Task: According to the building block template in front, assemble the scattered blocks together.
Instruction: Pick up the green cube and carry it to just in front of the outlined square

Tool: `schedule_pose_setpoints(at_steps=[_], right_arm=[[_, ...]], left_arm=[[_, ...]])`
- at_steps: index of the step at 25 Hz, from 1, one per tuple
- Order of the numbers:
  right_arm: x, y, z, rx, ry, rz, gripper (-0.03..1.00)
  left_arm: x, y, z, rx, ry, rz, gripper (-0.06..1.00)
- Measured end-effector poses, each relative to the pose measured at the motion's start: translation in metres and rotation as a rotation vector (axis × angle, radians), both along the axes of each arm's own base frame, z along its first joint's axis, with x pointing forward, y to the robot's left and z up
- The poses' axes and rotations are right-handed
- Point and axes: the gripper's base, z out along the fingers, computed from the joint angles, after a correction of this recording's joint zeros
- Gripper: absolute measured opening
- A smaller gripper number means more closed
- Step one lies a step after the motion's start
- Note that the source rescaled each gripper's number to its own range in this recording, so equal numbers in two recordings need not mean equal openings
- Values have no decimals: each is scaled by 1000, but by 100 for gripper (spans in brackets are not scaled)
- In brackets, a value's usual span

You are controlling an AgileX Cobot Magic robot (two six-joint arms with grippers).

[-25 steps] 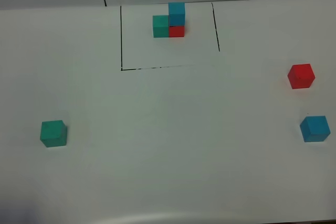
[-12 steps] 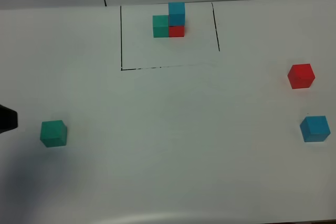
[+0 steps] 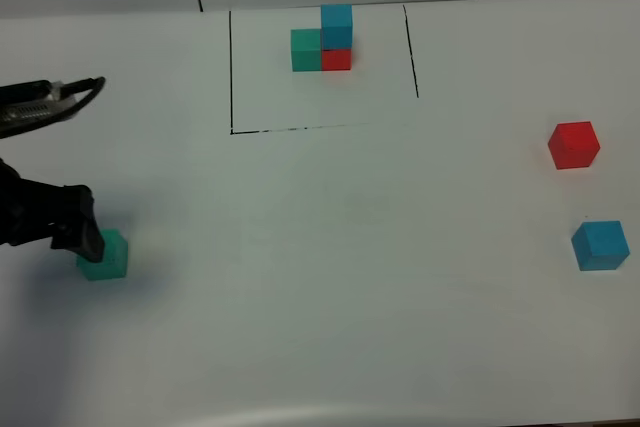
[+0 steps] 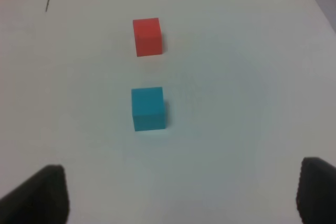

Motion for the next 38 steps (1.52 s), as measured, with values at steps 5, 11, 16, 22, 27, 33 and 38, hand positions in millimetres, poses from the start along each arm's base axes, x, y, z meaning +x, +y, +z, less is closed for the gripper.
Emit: schedule_pose_setpoints(at_steps=[5,11,16,22,27,33,38], right_arm=[[0,0,0,-1,0,-1,76],[0,0,0,-1,0,-1,76],[0,0,0,8,0,-7,76],[0,0,0,9,0,-10,76],[0,0,0,9,0,-10,76],[0,-1,0,10,0,-12,75],[0,-1,0,11,0,-12,75]], left_arm=[[22,-14,-23,62,32,-15,97],[38,-16,-43,87,27,4,97],[45,-17,-60,90,42,5,97],[52,-16,-85,117,71,-16,97],[55,-17,-95,119,83,-17,90],[56,-17,-101,122,99,-18,62],[56,-15,-101,138,96,-32,19]])
